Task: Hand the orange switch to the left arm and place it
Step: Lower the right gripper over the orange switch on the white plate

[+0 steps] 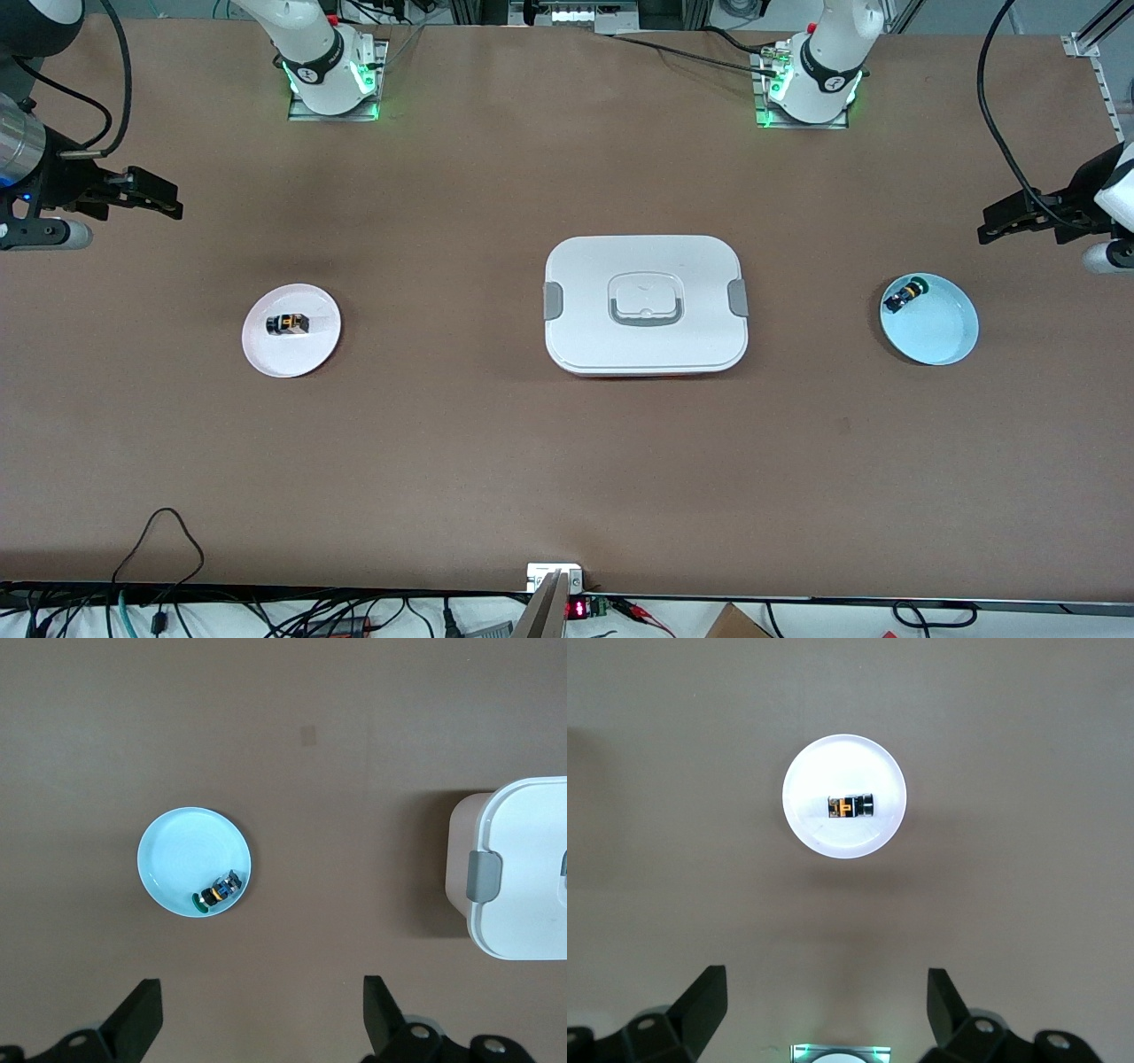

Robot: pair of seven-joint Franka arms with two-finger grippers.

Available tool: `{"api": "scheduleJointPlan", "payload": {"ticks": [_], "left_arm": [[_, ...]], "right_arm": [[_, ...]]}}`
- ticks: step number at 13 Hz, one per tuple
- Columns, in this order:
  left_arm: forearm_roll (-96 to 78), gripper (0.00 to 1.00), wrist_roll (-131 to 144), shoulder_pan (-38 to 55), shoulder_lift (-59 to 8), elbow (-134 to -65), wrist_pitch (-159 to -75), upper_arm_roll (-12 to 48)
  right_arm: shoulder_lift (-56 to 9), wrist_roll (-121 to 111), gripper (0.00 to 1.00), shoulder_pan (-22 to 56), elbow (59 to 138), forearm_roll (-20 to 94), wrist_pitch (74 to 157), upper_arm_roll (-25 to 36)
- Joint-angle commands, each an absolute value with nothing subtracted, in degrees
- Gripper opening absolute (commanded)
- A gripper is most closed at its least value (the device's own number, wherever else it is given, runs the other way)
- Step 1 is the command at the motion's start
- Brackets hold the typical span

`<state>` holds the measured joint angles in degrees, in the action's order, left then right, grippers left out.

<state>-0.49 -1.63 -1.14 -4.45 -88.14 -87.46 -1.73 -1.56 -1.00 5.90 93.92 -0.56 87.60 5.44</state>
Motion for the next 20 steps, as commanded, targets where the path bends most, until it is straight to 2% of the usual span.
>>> {"api": "scheduleJointPlan", "payload": {"ticks": [1, 6, 17, 20], "left_arm": [[0.2, 1.00, -2.5, -1.2, -5.3, -86.6, -86.6, -1.8], [0.2, 1.00, -2.6, -1.2, -5.4, -86.6, -86.6, -1.8], [0.2, 1.00, -2.6, -1.2, -5.4, -86.6, -86.6, -1.8], [0.2, 1.00, -2.7, -1.2, -5.4, -86.6, -86.6, -1.8]], "right_arm": [[-0.4, 0.2, 1.00, 5.5, 94.9, 0.4, 88.2, 5.3], [-1.8, 4.3, 1.00, 6.2, 94.9, -0.2, 91.7, 4.8], [-15.8, 4.2, 1.00, 6.9, 95.4, 0.0, 101.3, 4.7], [-17.0, 2.6, 1.00, 7.1, 103.2, 0.2, 111.2, 4.6]]}}
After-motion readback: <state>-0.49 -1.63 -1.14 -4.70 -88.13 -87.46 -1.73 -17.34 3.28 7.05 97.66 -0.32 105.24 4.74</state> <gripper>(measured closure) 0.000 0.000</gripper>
